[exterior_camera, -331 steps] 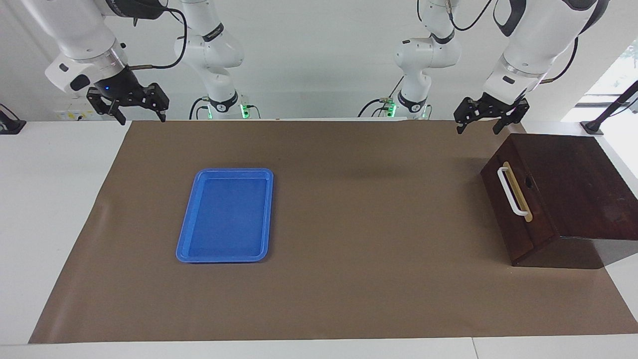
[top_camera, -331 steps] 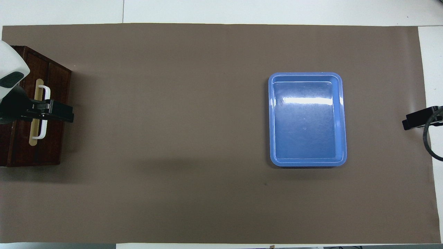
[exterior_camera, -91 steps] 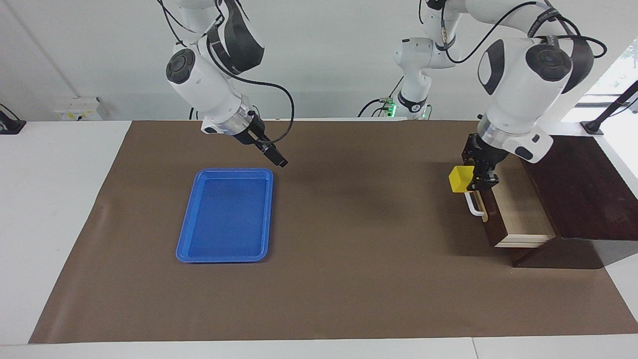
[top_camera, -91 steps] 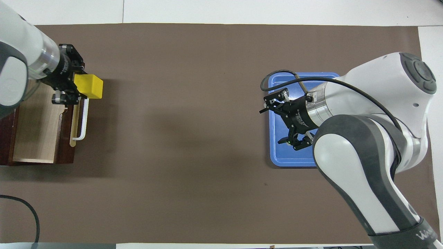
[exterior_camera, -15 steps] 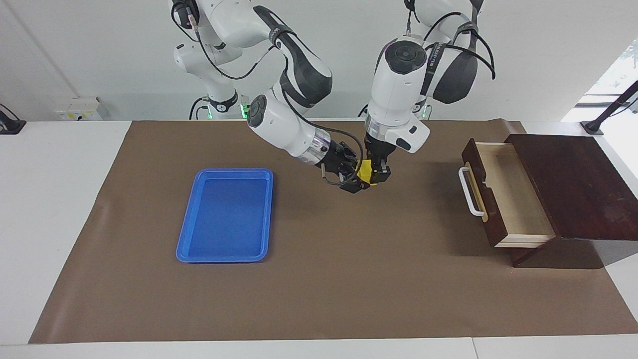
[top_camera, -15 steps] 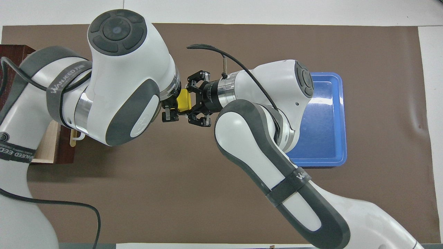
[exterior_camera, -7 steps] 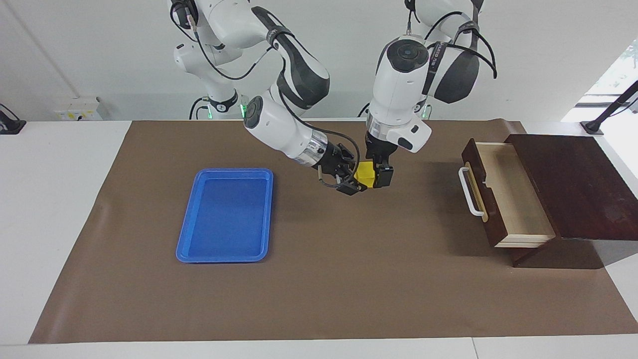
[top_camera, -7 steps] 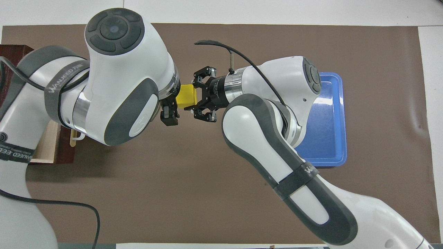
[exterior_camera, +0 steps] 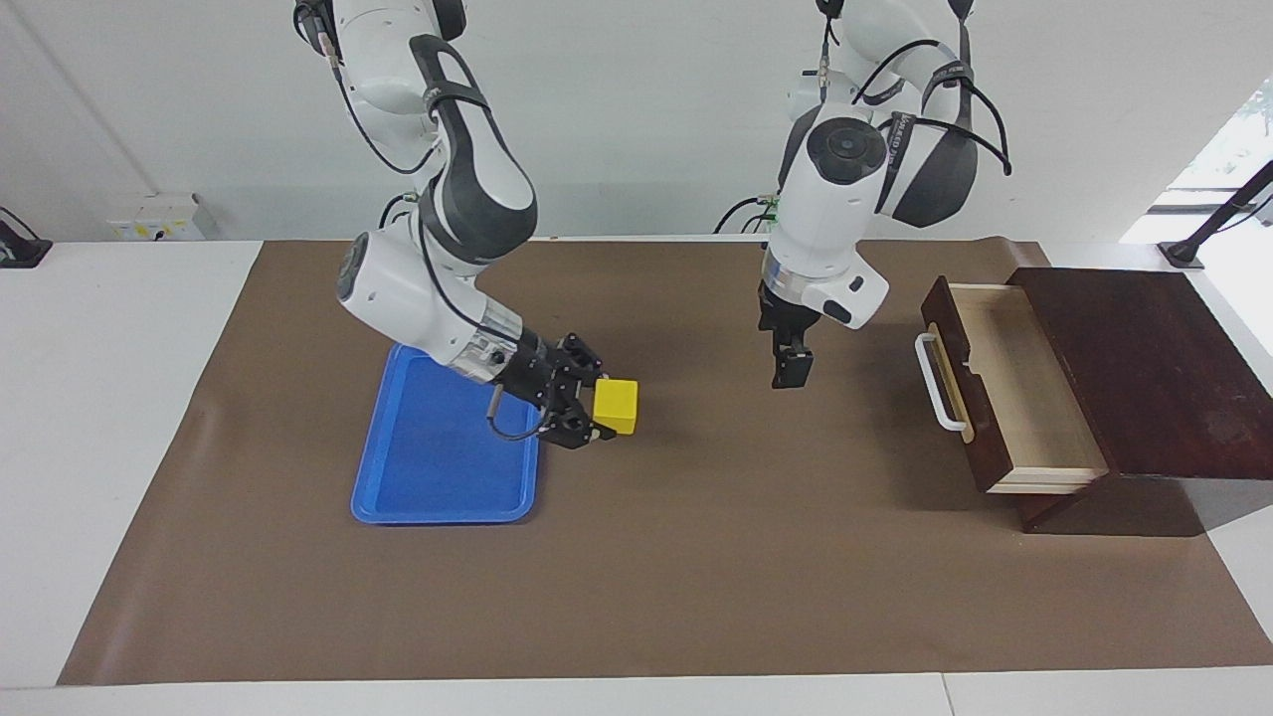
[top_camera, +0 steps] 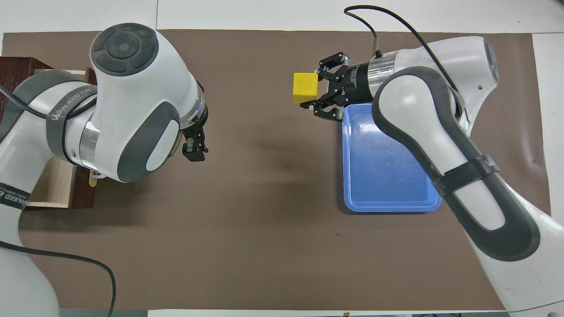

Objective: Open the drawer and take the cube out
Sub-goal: 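Carry the cube over the blue tray with the right gripper while the left gripper withdraws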

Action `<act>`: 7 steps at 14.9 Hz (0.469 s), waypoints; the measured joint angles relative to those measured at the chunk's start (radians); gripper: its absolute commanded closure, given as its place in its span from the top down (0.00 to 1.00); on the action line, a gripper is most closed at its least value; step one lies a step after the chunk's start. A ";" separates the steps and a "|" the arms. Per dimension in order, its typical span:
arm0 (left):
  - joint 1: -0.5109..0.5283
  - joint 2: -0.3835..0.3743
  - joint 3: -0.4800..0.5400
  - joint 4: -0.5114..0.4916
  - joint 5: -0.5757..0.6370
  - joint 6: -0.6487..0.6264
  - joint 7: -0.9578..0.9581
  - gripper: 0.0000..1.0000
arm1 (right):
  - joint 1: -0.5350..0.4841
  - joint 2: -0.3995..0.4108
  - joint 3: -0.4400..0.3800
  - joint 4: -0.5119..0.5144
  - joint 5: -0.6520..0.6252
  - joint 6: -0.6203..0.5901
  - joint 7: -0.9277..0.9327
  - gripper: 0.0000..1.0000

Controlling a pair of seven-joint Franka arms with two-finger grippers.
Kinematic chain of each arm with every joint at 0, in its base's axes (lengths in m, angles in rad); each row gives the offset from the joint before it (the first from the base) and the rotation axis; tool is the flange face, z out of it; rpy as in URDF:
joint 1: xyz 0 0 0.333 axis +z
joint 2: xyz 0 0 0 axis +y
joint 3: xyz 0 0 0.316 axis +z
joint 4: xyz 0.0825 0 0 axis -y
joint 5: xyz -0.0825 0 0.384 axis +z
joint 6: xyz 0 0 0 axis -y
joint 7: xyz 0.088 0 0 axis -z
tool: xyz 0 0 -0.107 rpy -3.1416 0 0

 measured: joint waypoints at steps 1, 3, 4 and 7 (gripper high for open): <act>0.030 -0.017 0.001 -0.047 0.001 0.028 0.037 1.00 | -0.032 0.004 0.000 -0.007 -0.001 -0.024 -0.032 0.00; 0.095 -0.049 0.004 -0.131 0.003 0.083 0.119 1.00 | -0.094 0.005 0.000 -0.035 -0.001 -0.081 -0.105 0.00; 0.129 -0.062 0.005 -0.164 0.003 0.111 0.161 1.00 | -0.117 0.004 0.000 -0.050 -0.001 -0.107 -0.136 0.00; 0.230 -0.092 0.007 -0.238 0.003 0.173 0.294 1.00 | -0.172 -0.011 0.000 -0.121 -0.002 -0.137 -0.219 0.00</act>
